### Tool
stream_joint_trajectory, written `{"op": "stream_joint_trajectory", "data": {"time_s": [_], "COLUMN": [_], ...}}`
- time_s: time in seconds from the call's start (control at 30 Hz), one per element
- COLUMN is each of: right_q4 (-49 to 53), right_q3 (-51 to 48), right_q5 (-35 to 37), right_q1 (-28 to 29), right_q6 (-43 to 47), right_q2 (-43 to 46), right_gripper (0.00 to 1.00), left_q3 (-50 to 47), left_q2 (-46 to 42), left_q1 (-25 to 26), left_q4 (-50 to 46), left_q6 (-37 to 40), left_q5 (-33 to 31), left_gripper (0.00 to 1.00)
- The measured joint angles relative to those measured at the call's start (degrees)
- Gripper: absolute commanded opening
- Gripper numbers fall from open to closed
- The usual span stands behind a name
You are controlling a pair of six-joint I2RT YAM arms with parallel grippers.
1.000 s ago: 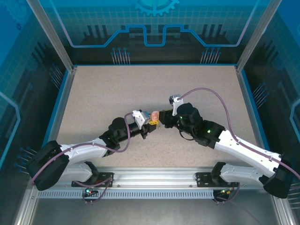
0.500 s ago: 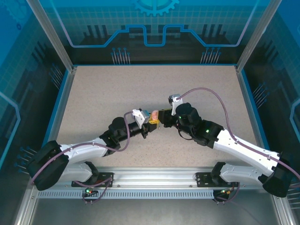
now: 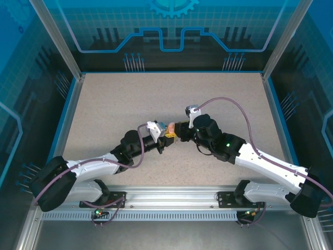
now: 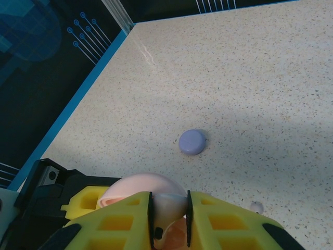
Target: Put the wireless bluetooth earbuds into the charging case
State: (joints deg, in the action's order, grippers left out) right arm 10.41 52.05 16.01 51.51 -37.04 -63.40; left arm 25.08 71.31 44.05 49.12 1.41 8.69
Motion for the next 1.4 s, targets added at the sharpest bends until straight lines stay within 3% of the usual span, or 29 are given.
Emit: {"op": "stream_joint_trajectory", "data": {"time_s": [0.33,0.5,0.73,0.87,1.03,1.17,1.4], "right_q4": [-0.2,0.0,2.7,4.5,6.8,8.5,13.8], "right_q3": [-0.6,-0.6,-0.6,-0.6,-0.3,-0.6,-5.2], "right_q5": [-1.0,-1.3,-1.6,-2.3,-3.5,-4.4,-5.6], "right_q1": [0.4,0.4,0.3,0.1,-2.7,-6.0,-12.2], "right_q6": [0.0,0.0,0.6,1.9,3.7,3.5,-0.2], "right_q2": [0.0,0.0,1.9,6.5,13.2,15.5,9.0], "right_gripper": [0.25,0.31,0.59,0.81,0.98,0.99,0.83], "left_q3": [0.0,0.0,0.0,0.0,-0.8,-2.0,-3.3], "left_q2": [0.0,0.0,0.0,-0.1,-3.0,-7.6,-18.8], "left_q1": [0.0,0.1,0.0,0.0,0.0,0.0,0.0], "left_q4": [0.0,-0.1,0.0,0.0,-0.6,-2.7,-10.0], "left_q6": [0.0,0.0,0.0,0.0,0.4,1.6,4.9], "left_q5": [-0.3,-0.3,-0.3,-0.3,-1.2,-2.6,-5.8], "left_gripper": [0.0,0.0,0.0,0.0,0.0,0.0,0.0]}}
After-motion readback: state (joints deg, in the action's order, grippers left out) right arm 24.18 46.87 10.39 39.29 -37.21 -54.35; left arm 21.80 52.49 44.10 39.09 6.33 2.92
